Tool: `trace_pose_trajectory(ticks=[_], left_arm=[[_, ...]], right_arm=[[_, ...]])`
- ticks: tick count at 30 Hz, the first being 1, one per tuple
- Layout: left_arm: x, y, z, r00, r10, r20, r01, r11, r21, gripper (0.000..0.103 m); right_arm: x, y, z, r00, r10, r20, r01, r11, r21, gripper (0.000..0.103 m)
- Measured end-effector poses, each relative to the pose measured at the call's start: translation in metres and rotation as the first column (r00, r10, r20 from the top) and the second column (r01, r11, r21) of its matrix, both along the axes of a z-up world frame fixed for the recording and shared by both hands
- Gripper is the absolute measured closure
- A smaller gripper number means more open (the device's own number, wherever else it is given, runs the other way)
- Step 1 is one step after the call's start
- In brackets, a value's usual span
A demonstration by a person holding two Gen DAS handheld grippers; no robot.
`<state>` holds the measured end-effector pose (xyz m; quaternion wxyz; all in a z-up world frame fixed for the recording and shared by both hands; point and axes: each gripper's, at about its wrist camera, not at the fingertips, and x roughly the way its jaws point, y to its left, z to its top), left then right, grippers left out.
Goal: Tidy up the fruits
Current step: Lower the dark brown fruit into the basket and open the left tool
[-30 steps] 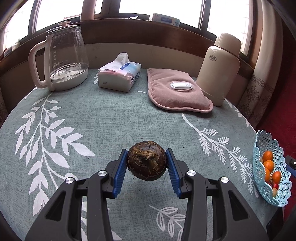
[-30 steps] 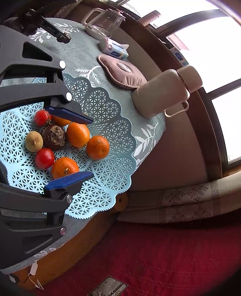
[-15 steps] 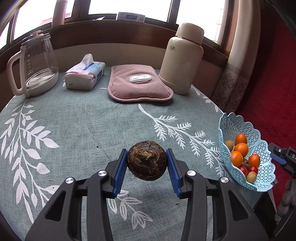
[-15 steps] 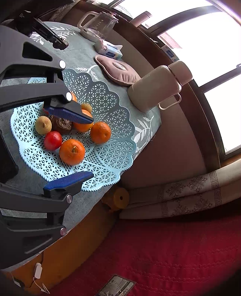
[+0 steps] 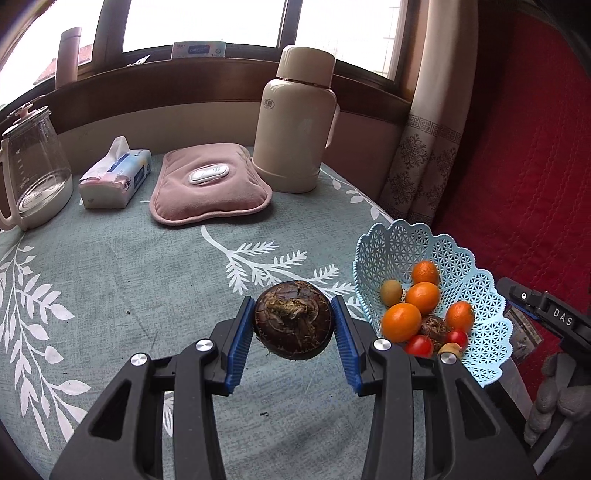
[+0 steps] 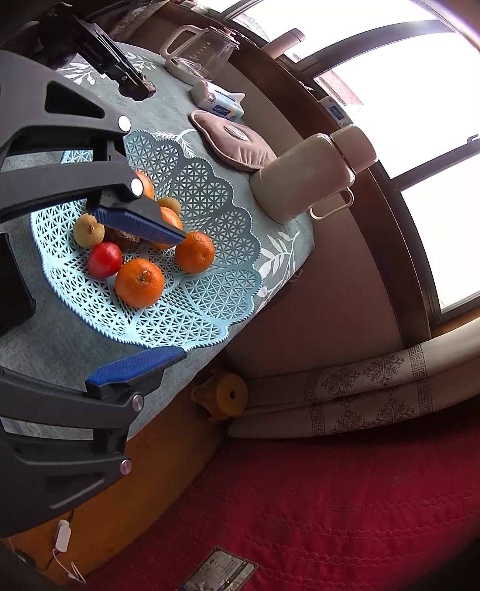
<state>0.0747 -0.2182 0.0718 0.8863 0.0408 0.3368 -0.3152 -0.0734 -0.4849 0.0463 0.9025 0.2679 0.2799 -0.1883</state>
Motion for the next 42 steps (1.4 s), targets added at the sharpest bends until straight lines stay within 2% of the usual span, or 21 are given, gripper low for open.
trace_pose_trajectory(ticks=[9, 20, 23, 33, 42], left_arm=[[-0.006, -0.046, 0.009, 0.996, -0.087, 0.036, 0.087, 0.996, 0.012, 0.06], [0.001, -0.087, -0.005, 0.989, -0.143, 0.022, 0.142, 0.989, 0.046, 0.06], [0.003, -0.085, -0.006, 0.991, -0.134, 0.028, 0.133, 0.99, 0.034, 0.045], [0.012, -0.066, -0.003, 0.997, -0.076, 0.025, 0.076, 0.997, 0.016, 0.044], [0.021, -0.07, -0.013, 0.999, -0.023, 0.048, 0.018, 0.995, 0.098, 0.041]], right_arm=[[-0.004, -0.003, -0.002, 0.999, 0.019, 0.028, -0.02, 1.0, 0.02, 0.043], [-0.002, 0.0, -0.002, 0.999, 0.038, 0.032, -0.039, 0.999, 0.026, 0.043], [0.0, 0.001, -0.003, 0.999, 0.042, 0.028, -0.043, 0.999, 0.027, 0.043], [0.002, 0.002, -0.006, 0.999, 0.049, 0.018, -0.049, 0.998, 0.029, 0.043], [0.003, 0.005, -0.006, 0.998, 0.055, 0.02, -0.055, 0.998, 0.025, 0.043]])
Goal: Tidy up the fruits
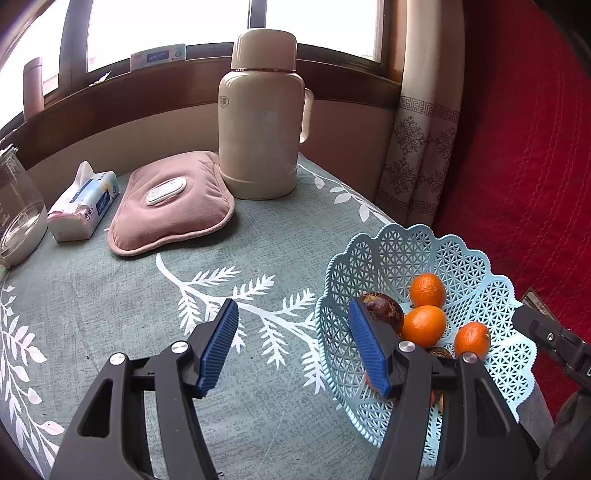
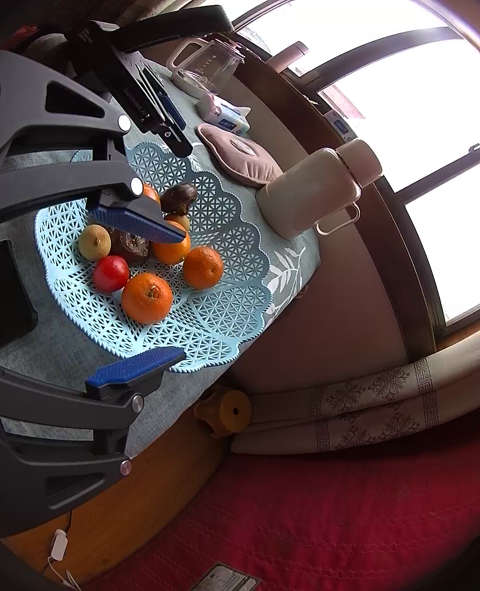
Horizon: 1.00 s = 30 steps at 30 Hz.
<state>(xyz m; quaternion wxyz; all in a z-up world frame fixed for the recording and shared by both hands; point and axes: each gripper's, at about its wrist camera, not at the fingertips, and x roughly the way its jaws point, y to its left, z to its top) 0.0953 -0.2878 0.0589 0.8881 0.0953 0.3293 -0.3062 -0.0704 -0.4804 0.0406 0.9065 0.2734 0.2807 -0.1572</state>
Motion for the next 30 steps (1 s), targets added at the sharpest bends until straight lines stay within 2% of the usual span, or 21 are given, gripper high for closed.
trace_pose_trajectory(ticks=[4, 8, 12, 18, 20, 26, 30], left_arm=[[0.002, -0.011, -0.008, 1.0, -0.007, 0.025, 0.005, 0.998, 0.064, 0.04], [0.001, -0.023, -0.018, 0.999, -0.032, 0.026, 0.029, 0.993, 0.116, 0.035], [-0.003, -0.03, -0.026, 0.998, -0.052, 0.031, 0.047, 0.988, 0.145, 0.035], [-0.006, -0.019, -0.022, 0.999, -0.037, 0.017, 0.035, 0.993, 0.11, 0.028], [-0.009, -0.013, -0.017, 1.0, -0.024, 0.019, 0.023, 0.996, 0.089, 0.028], [-0.023, 0.006, -0.005, 0.999, -0.002, 0.035, 0.001, 0.999, 0.048, 0.027], [-0.037, 0.018, 0.002, 0.997, -0.001, 0.071, -0.001, 1.0, 0.029, 0.017]], right_arm=[[0.0, 0.001, 0.001, 1.0, -0.002, 0.001, 0.002, 1.0, -0.012, 0.043], [0.0, 0.001, 0.001, 1.0, -0.003, 0.0, 0.003, 1.0, -0.012, 0.043], [0.0, 0.001, 0.001, 1.0, -0.004, 0.0, 0.004, 1.0, -0.014, 0.043], [-0.001, 0.0, 0.003, 1.0, -0.011, 0.005, 0.011, 1.0, -0.023, 0.042], [-0.003, 0.0, 0.004, 1.0, -0.018, 0.014, 0.018, 0.999, -0.027, 0.031], [-0.007, 0.0, 0.008, 1.0, -0.023, 0.018, 0.023, 0.998, -0.052, 0.028], [-0.015, 0.0, 0.008, 0.999, -0.031, 0.011, 0.031, 0.998, -0.063, 0.021]])
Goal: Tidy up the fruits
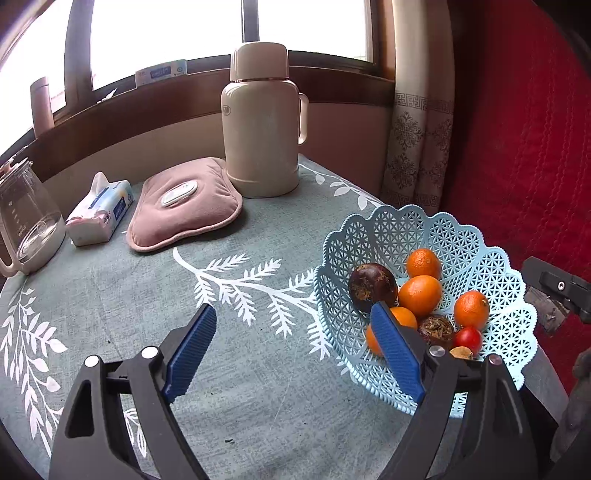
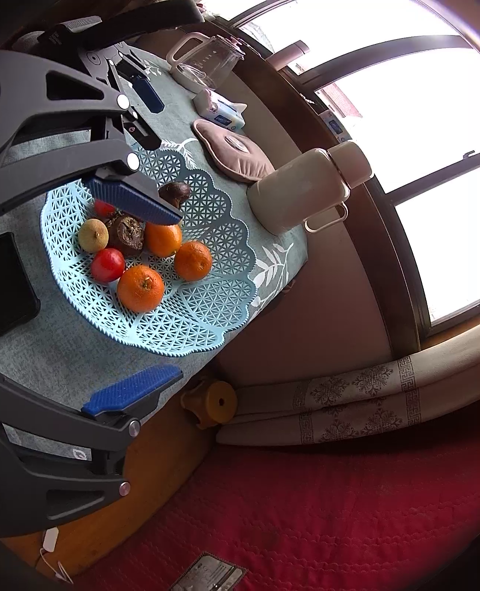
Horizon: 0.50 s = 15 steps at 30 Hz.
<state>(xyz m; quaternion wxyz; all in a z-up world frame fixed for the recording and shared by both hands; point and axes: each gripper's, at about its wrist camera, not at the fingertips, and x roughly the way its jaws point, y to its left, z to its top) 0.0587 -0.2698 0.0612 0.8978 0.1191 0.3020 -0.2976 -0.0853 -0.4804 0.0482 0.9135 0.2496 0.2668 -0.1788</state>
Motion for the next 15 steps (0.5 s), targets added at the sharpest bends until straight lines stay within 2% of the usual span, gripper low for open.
trace_pose_trajectory(ticks=[9, 15], left_arm=[[-0.022, 0.018, 0.003, 1.0, -0.007, 0.03, 0.007, 1.0, -0.008, 0.011], [-0.029, 0.023, 0.0, 0.999, -0.002, 0.044, 0.002, 1.0, 0.001, 0.01]], right_arm=[[-0.009, 0.014, -0.011, 0.998, 0.041, -0.038, -0.041, 0.999, -0.009, 0.008], [-0.009, 0.038, -0.013, 0.993, 0.086, -0.077, -0.094, 0.991, -0.099, 0.005]])
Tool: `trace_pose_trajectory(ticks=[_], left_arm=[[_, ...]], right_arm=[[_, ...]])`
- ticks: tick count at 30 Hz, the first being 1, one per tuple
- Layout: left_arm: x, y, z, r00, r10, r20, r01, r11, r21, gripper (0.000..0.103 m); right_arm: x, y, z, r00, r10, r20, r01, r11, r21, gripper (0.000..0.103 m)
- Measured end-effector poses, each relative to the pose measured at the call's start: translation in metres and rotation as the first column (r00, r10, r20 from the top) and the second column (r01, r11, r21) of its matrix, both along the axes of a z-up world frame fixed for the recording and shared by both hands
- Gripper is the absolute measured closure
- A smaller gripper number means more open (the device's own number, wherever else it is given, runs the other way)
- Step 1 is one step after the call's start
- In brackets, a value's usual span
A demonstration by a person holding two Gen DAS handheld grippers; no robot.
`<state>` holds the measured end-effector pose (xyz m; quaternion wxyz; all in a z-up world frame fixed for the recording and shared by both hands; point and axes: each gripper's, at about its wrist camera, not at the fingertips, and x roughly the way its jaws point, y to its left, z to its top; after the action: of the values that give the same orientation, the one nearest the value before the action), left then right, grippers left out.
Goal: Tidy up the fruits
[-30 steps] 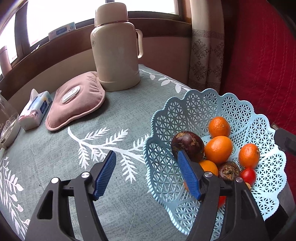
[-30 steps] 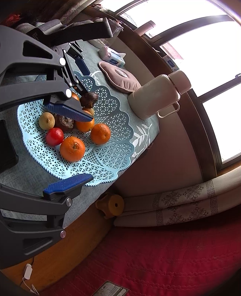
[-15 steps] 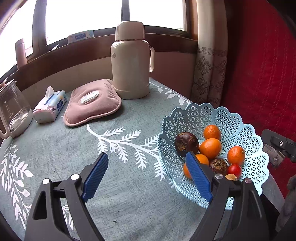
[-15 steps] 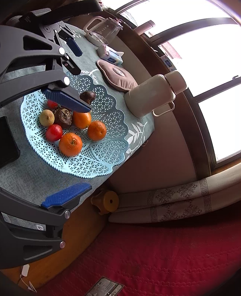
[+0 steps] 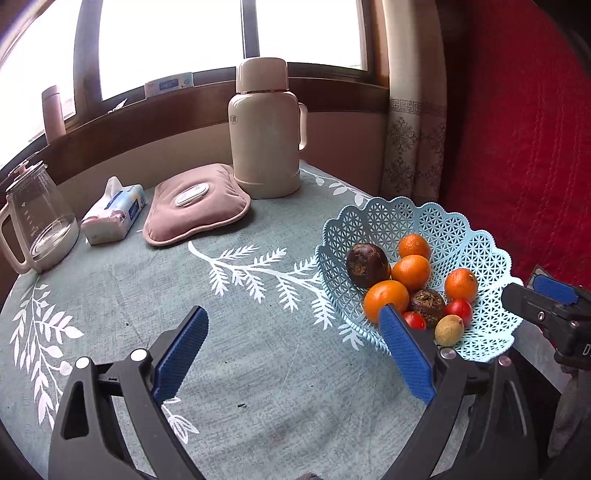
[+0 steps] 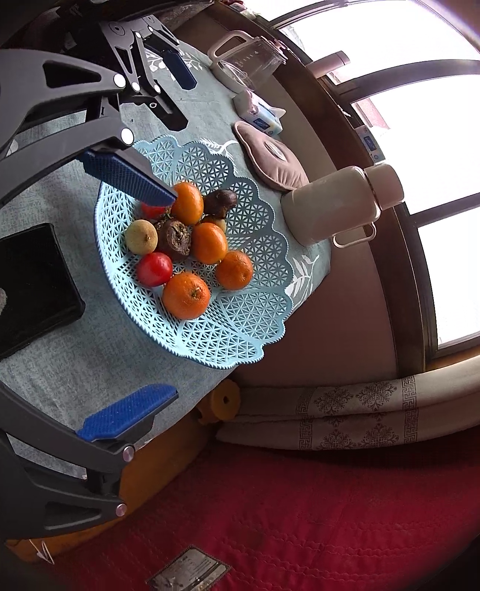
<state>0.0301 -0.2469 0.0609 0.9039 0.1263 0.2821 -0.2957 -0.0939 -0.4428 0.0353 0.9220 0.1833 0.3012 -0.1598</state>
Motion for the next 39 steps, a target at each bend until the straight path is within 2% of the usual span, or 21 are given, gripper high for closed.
trace_pose_trajectory(ticks=[7, 11, 14, 39], left_arm=[[-0.001, 0.005, -0.006, 0.999, 0.039, -0.005, -0.039, 0.999, 0.015, 0.01], [-0.002, 0.007, -0.006, 0.999, 0.043, -0.01, -0.043, 0.999, 0.006, 0.01], [-0.002, 0.008, -0.006, 0.999, 0.046, -0.01, -0.046, 0.999, 0.003, 0.006], [-0.014, 0.003, -0.008, 0.997, 0.065, 0.041, -0.066, 0.997, 0.036, 0.005]], right_arm=[[-0.003, 0.014, -0.005, 0.999, 0.027, -0.023, -0.028, 0.998, -0.055, 0.003], [-0.002, 0.015, -0.006, 0.999, 0.035, -0.028, -0.037, 0.998, -0.051, 0.003], [-0.001, 0.018, -0.006, 0.999, 0.042, -0.033, -0.044, 0.997, -0.058, 0.003], [0.003, 0.027, -0.009, 0.995, 0.078, -0.057, -0.082, 0.994, -0.068, 0.003]])
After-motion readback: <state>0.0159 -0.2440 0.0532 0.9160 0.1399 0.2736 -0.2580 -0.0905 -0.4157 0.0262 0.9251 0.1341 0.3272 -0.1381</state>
